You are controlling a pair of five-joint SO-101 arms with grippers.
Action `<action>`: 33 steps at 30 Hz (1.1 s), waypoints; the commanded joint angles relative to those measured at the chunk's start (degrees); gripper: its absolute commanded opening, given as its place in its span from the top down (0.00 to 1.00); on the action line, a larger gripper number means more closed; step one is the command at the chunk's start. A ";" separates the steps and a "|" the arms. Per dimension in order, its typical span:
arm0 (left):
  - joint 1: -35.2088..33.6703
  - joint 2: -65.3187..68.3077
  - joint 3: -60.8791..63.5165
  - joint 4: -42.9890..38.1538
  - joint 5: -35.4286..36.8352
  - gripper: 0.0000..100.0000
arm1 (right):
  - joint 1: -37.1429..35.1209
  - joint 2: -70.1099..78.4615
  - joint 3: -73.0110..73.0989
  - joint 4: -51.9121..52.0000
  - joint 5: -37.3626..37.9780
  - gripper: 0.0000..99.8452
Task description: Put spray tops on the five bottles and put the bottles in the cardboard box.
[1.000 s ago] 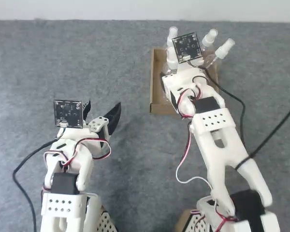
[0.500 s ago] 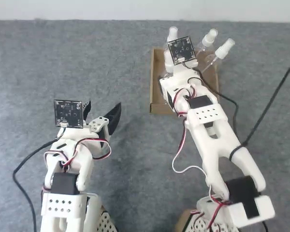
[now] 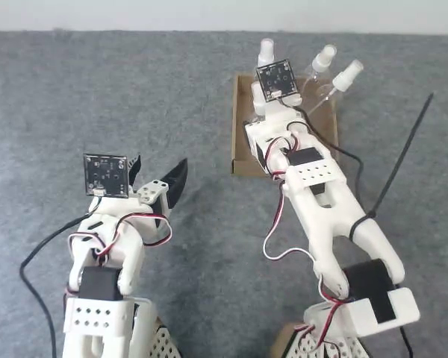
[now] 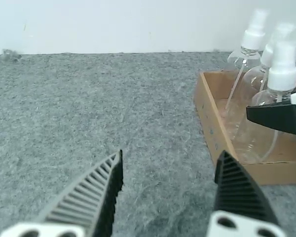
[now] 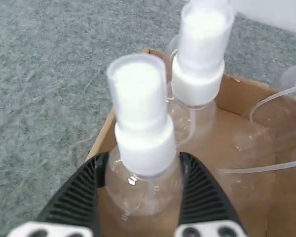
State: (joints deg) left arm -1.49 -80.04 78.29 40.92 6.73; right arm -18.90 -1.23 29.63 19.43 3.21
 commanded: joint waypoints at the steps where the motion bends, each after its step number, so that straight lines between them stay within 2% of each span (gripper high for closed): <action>1: -0.09 -0.88 -0.57 -1.41 0.00 0.72 | 0.75 1.80 -3.87 -1.27 0.09 0.99; 33: 0.00 -0.88 -0.48 -1.49 0.00 0.72 | 2.59 1.71 -1.76 -1.63 -0.09 0.99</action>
State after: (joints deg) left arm -1.49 -80.04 78.29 40.92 6.73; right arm -17.49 1.14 27.78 18.37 2.95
